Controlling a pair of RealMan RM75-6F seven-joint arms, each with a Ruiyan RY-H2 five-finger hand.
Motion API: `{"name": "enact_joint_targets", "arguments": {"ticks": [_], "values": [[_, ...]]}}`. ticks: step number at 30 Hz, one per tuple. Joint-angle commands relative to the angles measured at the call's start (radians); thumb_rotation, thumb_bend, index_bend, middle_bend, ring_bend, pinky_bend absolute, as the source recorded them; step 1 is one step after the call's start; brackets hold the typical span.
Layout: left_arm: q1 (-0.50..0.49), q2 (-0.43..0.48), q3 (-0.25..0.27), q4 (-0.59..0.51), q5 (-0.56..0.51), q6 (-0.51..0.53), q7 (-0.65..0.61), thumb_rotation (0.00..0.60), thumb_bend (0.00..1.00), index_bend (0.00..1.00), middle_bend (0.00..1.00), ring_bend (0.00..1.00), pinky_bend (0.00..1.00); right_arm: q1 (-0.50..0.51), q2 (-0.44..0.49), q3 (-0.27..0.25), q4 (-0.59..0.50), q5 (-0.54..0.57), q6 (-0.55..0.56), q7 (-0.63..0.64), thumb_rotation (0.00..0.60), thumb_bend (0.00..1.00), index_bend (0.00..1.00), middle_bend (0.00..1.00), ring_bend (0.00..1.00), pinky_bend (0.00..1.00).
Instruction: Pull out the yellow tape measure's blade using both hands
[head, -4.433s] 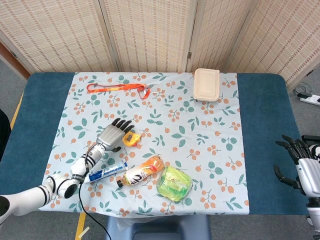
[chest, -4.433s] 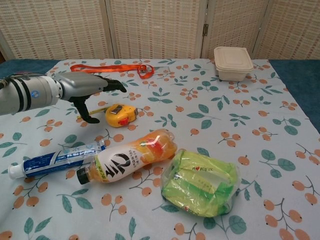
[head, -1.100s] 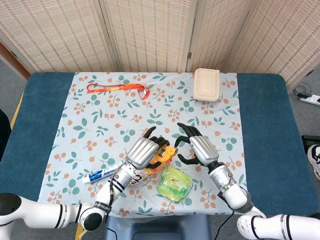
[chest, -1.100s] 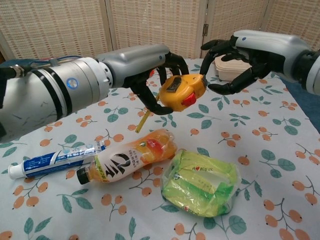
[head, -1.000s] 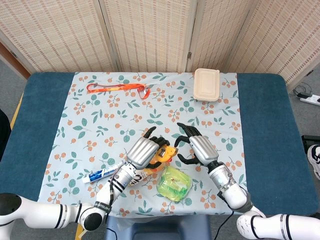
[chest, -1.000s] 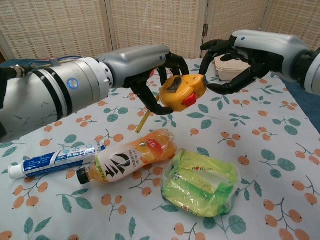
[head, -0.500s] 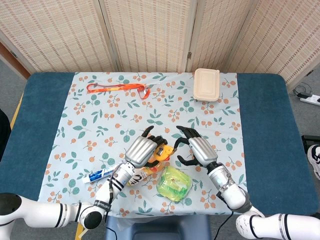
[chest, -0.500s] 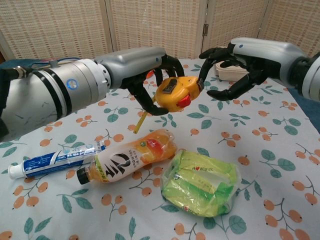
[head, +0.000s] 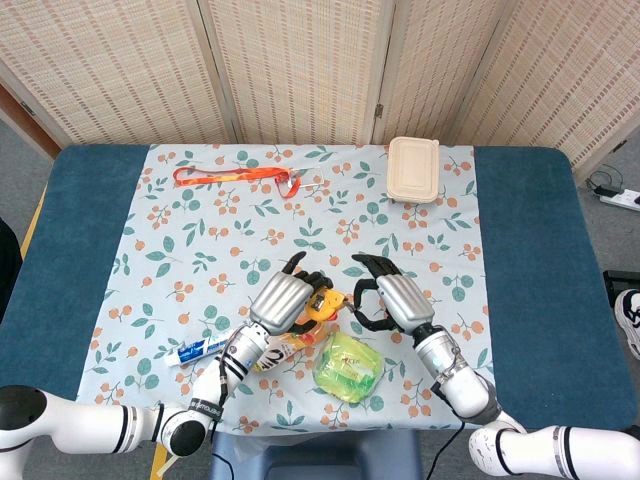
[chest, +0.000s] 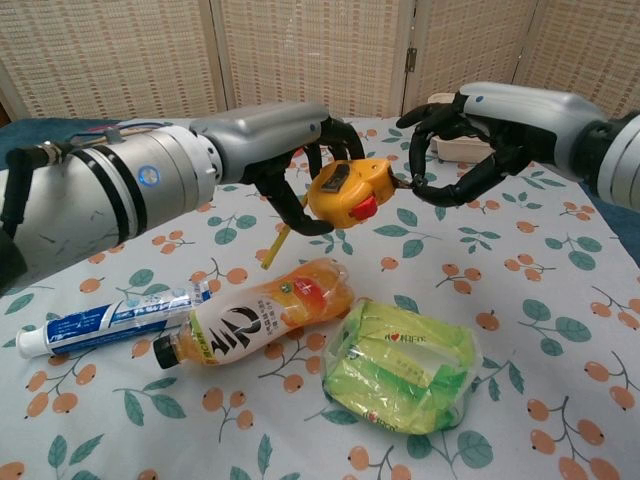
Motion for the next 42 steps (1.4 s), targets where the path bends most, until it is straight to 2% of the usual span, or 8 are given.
{"name": "enact_joint_targets", "arguments": {"ticks": [1,8,12,22,29,33,42], "values": [[0.0,-0.001,0.004,0.007,0.003,0.002,0.005,0.6,0.34,0.53,0.49,0.39,0.04,0.001,-0.001,-0.001,0.002,-0.001,0.001,-0.001,0.6,0.41,0.66,0.12,0.05,0.0],[0.011,0.005,0.027,0.045,0.033,0.008,0.004,0.6,0.34,0.53,0.49,0.39,0.04,-0.002,-0.002,-0.005,0.009,0.001,0.011,-0.002,0.6,0.4,0.75,0.18,0.08,0.0],[0.028,0.017,0.05,0.083,0.07,0.012,-0.017,0.6,0.34,0.53,0.49,0.39,0.04,-0.014,0.02,-0.011,-0.003,-0.008,0.013,0.013,0.6,0.41,0.77,0.19,0.08,0.0],[0.078,0.067,0.102,0.222,0.178,-0.025,-0.167,0.6,0.34,0.53,0.49,0.39,0.02,-0.094,0.169,-0.042,-0.083,-0.103,0.033,0.124,0.6,0.4,0.77,0.2,0.09,0.0],[0.116,0.085,0.129,0.334,0.271,-0.033,-0.335,0.6,0.34,0.53,0.49,0.38,0.02,-0.172,0.322,-0.074,-0.142,-0.206,0.044,0.276,0.6,0.4,0.77,0.2,0.08,0.0],[0.137,0.08,0.138,0.406,0.315,-0.027,-0.426,0.6,0.34,0.53,0.49,0.38,0.02,-0.217,0.418,-0.09,-0.162,-0.278,0.048,0.409,0.6,0.4,0.77,0.2,0.08,0.0],[0.167,0.064,0.143,0.511,0.361,-0.022,-0.529,0.6,0.34,0.53,0.49,0.38,0.02,-0.308,0.581,-0.128,-0.162,-0.447,0.122,0.658,0.6,0.41,0.77,0.2,0.08,0.0]]}}
